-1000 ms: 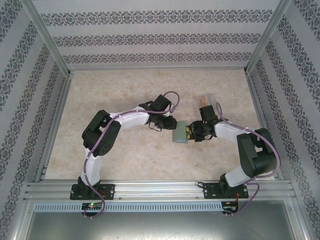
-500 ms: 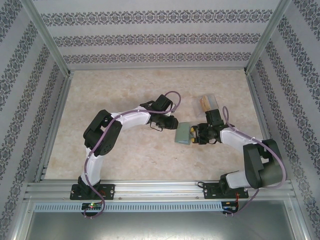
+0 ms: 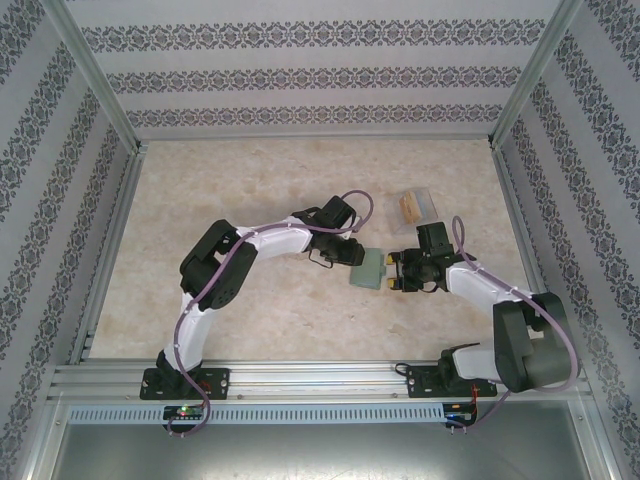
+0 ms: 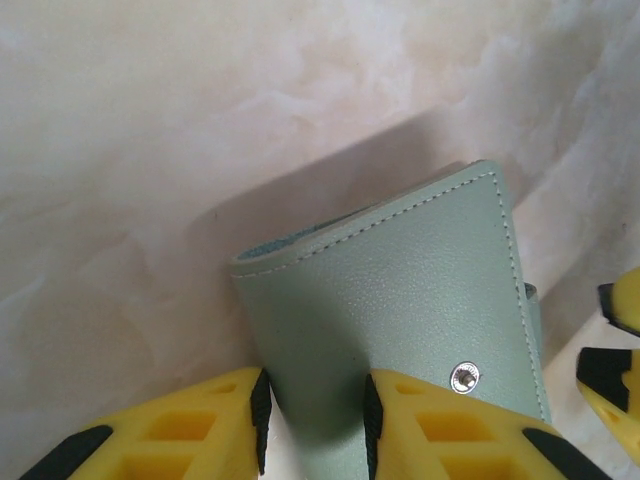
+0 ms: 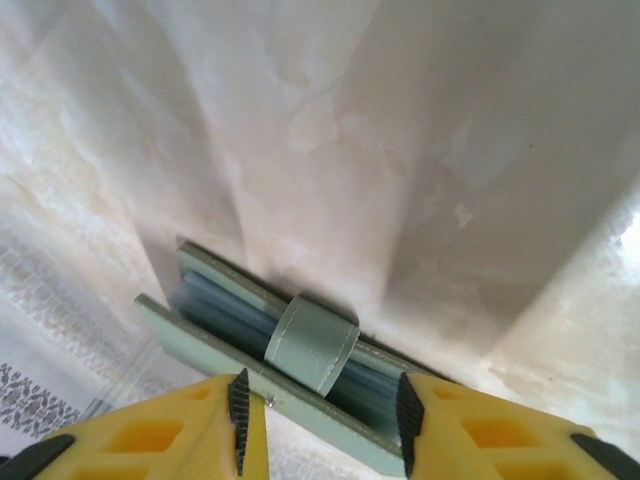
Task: Put the credit cards into the card holder
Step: Press the button at the card holder.
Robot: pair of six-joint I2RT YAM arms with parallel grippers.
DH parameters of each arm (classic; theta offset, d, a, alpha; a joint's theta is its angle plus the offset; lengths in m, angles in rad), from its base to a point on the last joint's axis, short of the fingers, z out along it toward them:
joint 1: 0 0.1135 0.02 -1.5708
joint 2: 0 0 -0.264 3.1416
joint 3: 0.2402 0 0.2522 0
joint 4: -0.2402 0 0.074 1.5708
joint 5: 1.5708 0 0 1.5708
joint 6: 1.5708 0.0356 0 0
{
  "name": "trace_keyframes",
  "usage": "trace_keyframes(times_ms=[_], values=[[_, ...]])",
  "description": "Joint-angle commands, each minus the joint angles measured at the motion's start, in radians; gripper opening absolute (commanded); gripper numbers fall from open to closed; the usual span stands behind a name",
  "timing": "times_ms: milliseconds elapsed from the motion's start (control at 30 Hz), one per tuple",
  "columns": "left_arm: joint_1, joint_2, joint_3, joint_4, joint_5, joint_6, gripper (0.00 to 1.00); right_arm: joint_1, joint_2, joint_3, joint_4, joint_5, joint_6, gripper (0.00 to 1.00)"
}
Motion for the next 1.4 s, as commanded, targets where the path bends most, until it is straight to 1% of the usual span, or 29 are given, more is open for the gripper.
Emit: trace_keyframes(times_ms=[0, 67, 167, 300, 433, 567, 633, 767, 900, 967, 1067, 1267, 1333, 1367], values=[[-0.013, 0.013, 0.022, -0.028, -0.009, 0.026, 0.32, -0.007, -0.013, -0.011, -0.031, 0.029, -0.015, 0.53], [-0.013, 0.004, 0.021, -0.034, -0.01, 0.027, 0.32, 0.0, 0.0, -0.014, -0.026, 0.026, 0.0, 0.6], [-0.012, -0.03, 0.001, -0.028, -0.014, 0.023, 0.32, 0.008, 0.028, -0.013, 0.007, 0.009, 0.038, 0.63], [-0.009, -0.091, -0.039, 0.001, -0.008, 0.019, 0.33, 0.01, 0.065, 0.006, 0.024, 0.011, 0.069, 0.63], [-0.001, -0.157, -0.093, 0.044, -0.004, 0.025, 0.35, 0.01, 0.122, 0.03, 0.053, -0.018, 0.102, 0.62], [0.008, -0.167, -0.103, 0.046, 0.0, 0.039, 0.35, 0.015, 0.17, 0.063, 0.076, -0.057, 0.12, 0.61], [0.011, -0.167, -0.116, 0.062, 0.001, 0.034, 0.35, 0.023, 0.186, 0.079, 0.081, -0.068, 0.127, 0.6], [0.02, -0.159, -0.12, 0.071, 0.003, 0.037, 0.36, 0.05, 0.216, 0.1, 0.089, -0.075, 0.138, 0.52], [0.02, -0.152, -0.116, 0.067, -0.021, 0.055, 0.36, 0.051, 0.235, 0.091, 0.117, -0.078, 0.147, 0.32], [0.02, -0.138, -0.1, 0.056, -0.021, 0.069, 0.37, 0.045, 0.22, 0.078, 0.117, -0.065, 0.144, 0.27], [0.02, -0.115, -0.075, 0.046, -0.021, 0.074, 0.37, 0.038, 0.181, 0.061, 0.107, -0.043, 0.141, 0.25], [0.018, -0.053, -0.018, 0.039, -0.001, 0.08, 0.38, 0.008, 0.144, 0.02, 0.131, -0.058, 0.14, 0.26], [0.016, -0.025, 0.0, 0.033, -0.003, 0.084, 0.38, 0.005, 0.134, 0.007, 0.143, -0.058, 0.146, 0.28], [0.014, -0.007, 0.008, 0.027, -0.009, 0.086, 0.38, 0.004, 0.129, -0.003, 0.153, -0.06, 0.149, 0.32]])
